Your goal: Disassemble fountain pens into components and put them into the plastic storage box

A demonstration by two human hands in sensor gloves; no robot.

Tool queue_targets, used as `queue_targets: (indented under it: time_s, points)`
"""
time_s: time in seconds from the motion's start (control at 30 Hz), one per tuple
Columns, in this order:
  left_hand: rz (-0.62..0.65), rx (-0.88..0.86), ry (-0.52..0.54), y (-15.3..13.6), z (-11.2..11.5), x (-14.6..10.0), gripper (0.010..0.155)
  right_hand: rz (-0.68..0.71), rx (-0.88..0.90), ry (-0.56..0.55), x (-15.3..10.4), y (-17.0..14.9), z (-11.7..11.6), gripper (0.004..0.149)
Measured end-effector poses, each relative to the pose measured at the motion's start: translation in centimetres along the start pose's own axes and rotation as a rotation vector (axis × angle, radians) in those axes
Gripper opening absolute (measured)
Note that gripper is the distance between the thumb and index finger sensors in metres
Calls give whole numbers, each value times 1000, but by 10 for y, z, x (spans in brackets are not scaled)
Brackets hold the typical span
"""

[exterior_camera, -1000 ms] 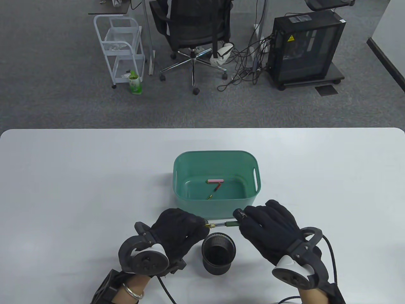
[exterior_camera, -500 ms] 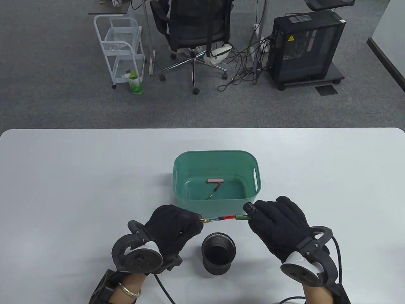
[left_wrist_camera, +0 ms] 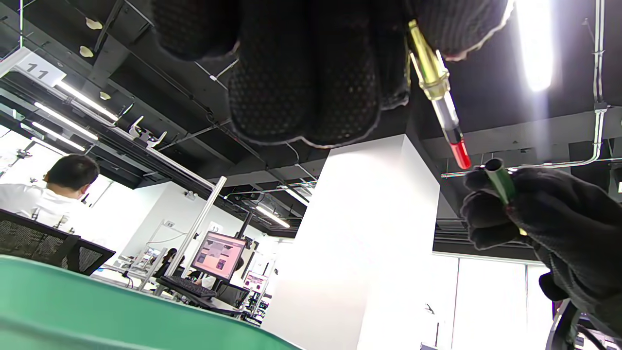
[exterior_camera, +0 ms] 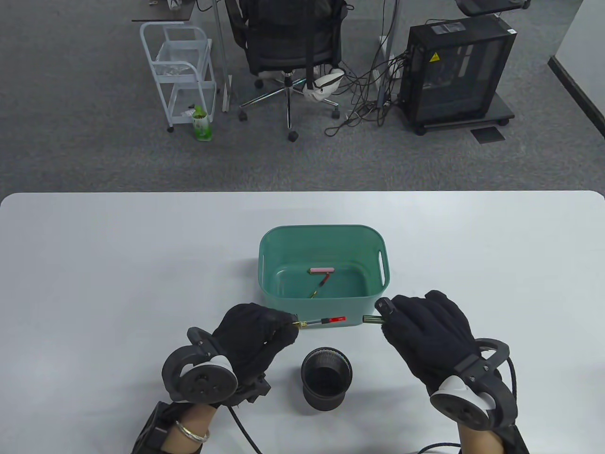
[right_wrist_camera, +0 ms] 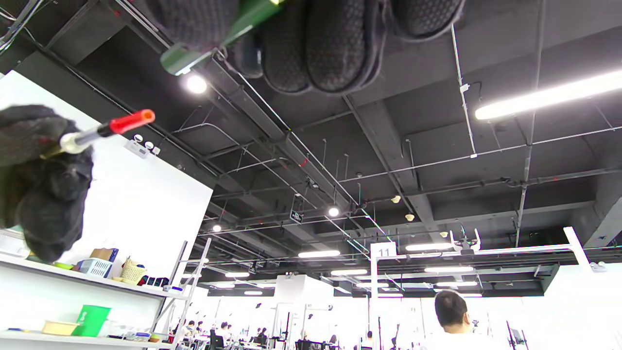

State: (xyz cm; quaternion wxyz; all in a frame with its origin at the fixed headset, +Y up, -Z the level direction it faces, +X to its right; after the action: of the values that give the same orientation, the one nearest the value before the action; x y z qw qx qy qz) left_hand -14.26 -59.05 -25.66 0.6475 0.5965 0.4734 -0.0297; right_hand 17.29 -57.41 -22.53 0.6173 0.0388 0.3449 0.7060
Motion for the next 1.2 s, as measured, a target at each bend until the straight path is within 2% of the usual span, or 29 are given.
queue_targets:
  time_s: [0.47,0.57,0.8,1.2]
  points:
    - [-99,47,-85,-16,12,9,47,-23,24,-55,2,-4,14,42]
    - [-134,108,-114,-24,12,17,47,-24,29,-59,2,-4,15,42]
    - [-222,115,-188,-47,18,39,47,-28,36,-66,2,-4,17,42]
    - [-381,168,-348,-87,55,71,46,-38,48,-80,3,-6,20,43]
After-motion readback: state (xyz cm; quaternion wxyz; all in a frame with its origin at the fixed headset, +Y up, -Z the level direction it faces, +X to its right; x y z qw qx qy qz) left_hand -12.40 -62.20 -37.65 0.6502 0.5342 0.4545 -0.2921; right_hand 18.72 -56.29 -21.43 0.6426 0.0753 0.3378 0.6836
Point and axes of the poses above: the tracker on the back of each hand, its own y axis roughly to the thumb side, its own x axis roughly from the wrist to the fingertips, z = x × y, the point moved 2 cm from there along x, roughly from the wrist to the fingertips, and after that the axes turned 10 degrees about -y, right-handed, at the moved point
